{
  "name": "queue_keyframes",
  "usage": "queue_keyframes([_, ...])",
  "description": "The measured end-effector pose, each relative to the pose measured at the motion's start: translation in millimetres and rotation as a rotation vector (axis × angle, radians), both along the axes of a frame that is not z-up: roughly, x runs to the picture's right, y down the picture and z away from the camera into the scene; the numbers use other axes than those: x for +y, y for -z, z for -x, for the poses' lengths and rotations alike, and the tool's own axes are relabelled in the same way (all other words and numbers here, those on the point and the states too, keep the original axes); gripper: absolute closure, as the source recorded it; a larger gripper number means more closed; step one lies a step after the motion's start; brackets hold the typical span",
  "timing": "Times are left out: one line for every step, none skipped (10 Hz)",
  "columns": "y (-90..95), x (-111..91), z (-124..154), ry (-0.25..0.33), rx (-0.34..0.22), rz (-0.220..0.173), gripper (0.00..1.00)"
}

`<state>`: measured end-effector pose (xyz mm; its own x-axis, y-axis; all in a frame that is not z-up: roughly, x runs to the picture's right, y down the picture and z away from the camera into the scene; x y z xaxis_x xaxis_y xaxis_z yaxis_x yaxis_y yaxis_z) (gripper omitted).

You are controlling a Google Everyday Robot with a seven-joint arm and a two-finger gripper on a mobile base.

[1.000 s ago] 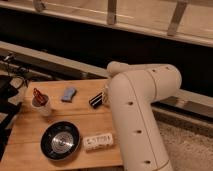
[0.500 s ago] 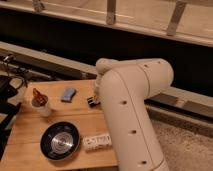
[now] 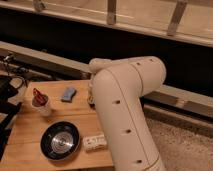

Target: Push the eraser across the table

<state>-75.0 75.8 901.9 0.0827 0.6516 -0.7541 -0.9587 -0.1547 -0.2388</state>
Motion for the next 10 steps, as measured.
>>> queue_keyframes([-0.4,0.1,-16.3,-0.012,0.030,0.005,0.99])
queue_keyframes([0.4,-0.2,-41.1,-0.027,0.070,0.007,0.99])
queue_keyframes([0.0,-1.1,-57.5,-0.038,0.098,0.007,0.99])
queue_keyframes([-3.0,-6.7,-79.6,-0.056,0.141,0.004,0.99])
queue_keyframes([-8.4,-10.8,-95.8,-0.068,0.182,0.007,0.99])
queue_keyframes([-14.9,-13.9,-106.1,-0.078,0.211,0.007,0.99])
queue_keyframes([-19.0,-15.3,-109.4,-0.084,0.218,0.004,0.99])
queue_keyframes([-25.3,-16.7,-108.4,-0.081,0.221,0.001,0.99])
queue_keyframes([-35.0,-19.5,-100.4,-0.070,0.226,0.002,0.99])
queue_keyframes([-43.9,-19.2,-93.6,-0.065,0.233,0.008,0.99])
